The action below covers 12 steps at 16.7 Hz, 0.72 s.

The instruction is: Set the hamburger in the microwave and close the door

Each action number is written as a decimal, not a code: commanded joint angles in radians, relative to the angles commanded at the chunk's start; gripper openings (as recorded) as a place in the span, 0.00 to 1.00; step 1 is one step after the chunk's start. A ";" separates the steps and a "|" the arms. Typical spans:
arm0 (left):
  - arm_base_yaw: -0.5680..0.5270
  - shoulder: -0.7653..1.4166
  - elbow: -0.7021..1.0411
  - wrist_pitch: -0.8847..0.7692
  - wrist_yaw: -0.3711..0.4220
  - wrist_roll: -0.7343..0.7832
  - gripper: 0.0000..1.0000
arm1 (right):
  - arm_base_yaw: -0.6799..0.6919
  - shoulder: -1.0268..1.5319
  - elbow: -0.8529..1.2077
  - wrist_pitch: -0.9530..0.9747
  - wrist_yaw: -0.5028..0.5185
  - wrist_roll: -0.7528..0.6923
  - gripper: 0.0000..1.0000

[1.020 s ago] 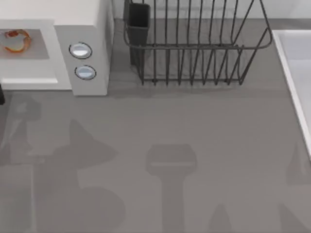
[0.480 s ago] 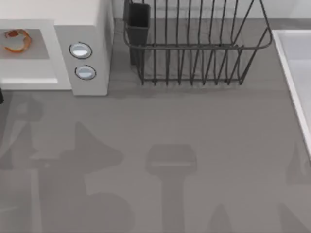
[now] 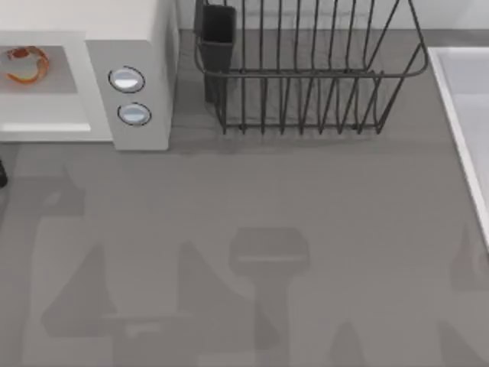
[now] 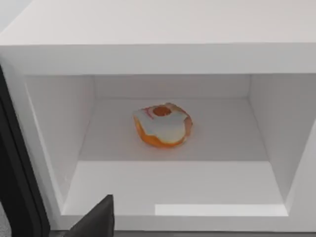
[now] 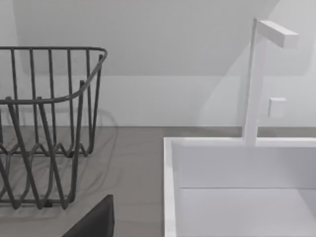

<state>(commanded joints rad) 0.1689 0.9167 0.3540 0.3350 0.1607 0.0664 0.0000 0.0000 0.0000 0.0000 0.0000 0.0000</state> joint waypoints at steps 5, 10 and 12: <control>-0.077 -0.450 -0.160 -0.152 -0.073 -0.030 1.00 | 0.000 0.000 0.000 0.000 0.000 0.000 1.00; -0.144 -0.809 -0.302 -0.286 -0.137 -0.057 1.00 | 0.000 0.000 0.000 0.000 0.000 0.000 1.00; -0.161 -0.883 -0.338 -0.319 -0.153 -0.063 1.00 | 0.000 0.000 0.000 0.000 0.000 0.000 1.00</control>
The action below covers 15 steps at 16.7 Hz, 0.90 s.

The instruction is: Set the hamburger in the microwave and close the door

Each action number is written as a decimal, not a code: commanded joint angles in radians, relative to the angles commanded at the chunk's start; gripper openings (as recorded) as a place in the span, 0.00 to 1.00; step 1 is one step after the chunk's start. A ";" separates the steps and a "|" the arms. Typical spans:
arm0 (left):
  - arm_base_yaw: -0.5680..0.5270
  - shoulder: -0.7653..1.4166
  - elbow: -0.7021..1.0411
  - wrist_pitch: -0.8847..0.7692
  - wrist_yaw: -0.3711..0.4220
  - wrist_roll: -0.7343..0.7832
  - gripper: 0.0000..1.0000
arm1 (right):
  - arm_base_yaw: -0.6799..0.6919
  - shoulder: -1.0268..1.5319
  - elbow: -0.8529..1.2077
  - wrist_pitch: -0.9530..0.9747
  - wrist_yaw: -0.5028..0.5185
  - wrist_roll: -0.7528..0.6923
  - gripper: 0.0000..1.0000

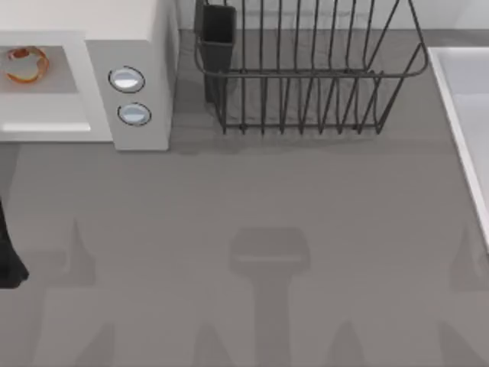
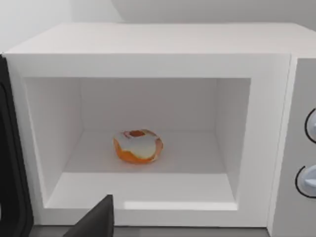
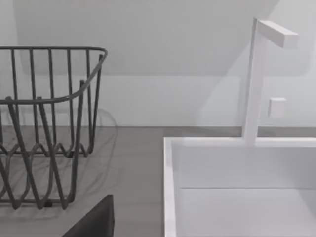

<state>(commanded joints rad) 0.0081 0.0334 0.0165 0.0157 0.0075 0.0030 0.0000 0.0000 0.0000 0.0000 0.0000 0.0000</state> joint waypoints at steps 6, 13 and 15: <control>-0.008 -0.033 -0.017 -0.016 -0.007 -0.003 1.00 | 0.000 0.000 0.000 0.000 0.000 0.000 1.00; -0.008 -0.033 -0.017 -0.016 -0.007 -0.003 0.47 | 0.000 0.000 0.000 0.000 0.000 0.000 1.00; -0.008 -0.033 -0.017 -0.016 -0.007 -0.003 0.32 | 0.000 0.000 0.000 0.000 0.000 0.000 1.00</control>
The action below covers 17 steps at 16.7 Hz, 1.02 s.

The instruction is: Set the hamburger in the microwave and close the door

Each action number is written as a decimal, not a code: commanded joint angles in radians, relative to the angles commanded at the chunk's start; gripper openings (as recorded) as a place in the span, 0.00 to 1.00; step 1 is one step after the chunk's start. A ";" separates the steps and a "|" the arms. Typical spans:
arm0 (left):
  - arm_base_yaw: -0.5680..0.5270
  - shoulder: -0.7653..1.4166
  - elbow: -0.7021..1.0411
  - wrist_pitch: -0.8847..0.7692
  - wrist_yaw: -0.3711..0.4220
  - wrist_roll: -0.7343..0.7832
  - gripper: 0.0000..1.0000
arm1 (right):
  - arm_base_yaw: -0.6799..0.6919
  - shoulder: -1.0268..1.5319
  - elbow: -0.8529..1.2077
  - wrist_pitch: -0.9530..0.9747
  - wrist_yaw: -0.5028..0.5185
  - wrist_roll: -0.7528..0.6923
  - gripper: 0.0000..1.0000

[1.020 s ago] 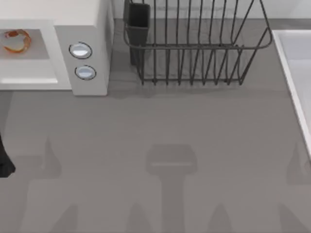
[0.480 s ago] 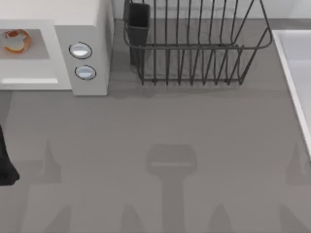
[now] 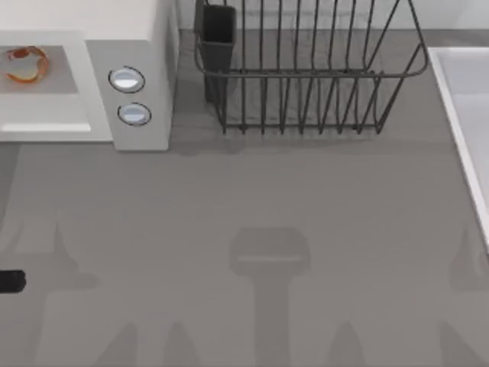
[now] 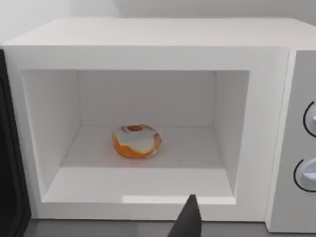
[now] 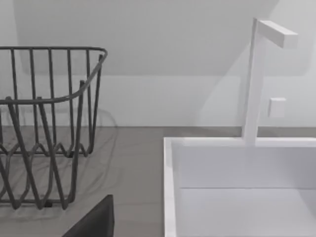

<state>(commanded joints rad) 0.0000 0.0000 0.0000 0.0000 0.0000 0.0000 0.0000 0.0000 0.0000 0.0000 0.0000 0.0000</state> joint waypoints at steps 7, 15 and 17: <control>0.000 0.000 0.000 0.000 0.000 0.000 0.00 | 0.000 0.000 0.000 0.000 0.000 0.000 1.00; 0.015 0.016 -0.002 0.016 0.015 0.000 0.00 | 0.000 0.000 0.000 0.000 0.000 0.000 1.00; 0.059 0.063 -0.007 0.068 0.059 0.001 0.00 | 0.000 0.000 0.000 0.000 0.000 0.000 1.00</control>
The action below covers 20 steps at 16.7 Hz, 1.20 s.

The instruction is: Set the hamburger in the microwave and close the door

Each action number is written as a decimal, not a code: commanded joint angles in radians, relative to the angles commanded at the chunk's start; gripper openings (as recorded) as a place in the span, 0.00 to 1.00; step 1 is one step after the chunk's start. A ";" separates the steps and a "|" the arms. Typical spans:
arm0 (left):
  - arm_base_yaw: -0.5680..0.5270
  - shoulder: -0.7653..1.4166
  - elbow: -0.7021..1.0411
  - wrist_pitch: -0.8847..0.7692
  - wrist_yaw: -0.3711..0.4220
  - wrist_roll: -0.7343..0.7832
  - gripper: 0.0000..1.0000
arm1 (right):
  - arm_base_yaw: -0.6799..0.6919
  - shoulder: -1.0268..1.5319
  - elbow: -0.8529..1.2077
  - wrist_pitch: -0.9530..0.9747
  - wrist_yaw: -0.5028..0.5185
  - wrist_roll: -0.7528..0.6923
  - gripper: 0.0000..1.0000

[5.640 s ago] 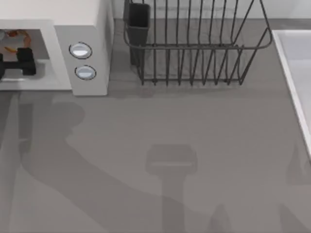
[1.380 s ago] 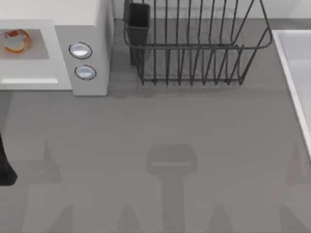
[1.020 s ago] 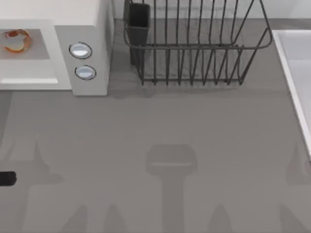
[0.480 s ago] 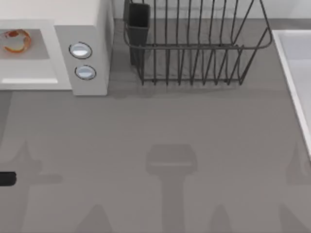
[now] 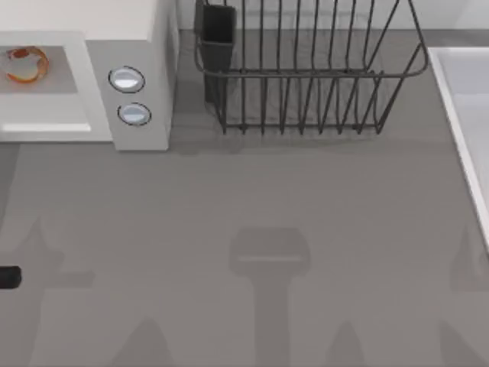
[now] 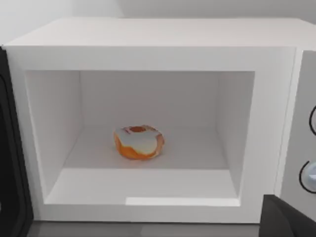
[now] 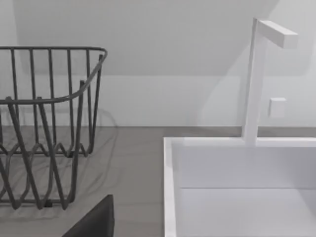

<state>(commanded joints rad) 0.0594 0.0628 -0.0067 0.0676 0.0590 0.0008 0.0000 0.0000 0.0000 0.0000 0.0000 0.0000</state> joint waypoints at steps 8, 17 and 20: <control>0.174 0.187 -0.020 0.208 0.175 0.003 0.00 | 0.000 0.000 0.000 0.000 0.000 0.000 1.00; 0.299 0.266 0.040 0.229 0.300 0.005 0.00 | 0.000 0.000 0.000 0.000 0.000 0.000 1.00; 0.388 0.320 0.082 0.241 0.390 0.006 0.00 | 0.000 0.000 0.000 0.000 0.000 0.000 1.00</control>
<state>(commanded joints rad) 0.4478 0.3830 0.0750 0.3087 0.4490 0.0065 0.0000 0.0000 0.0000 0.0000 0.0000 0.0000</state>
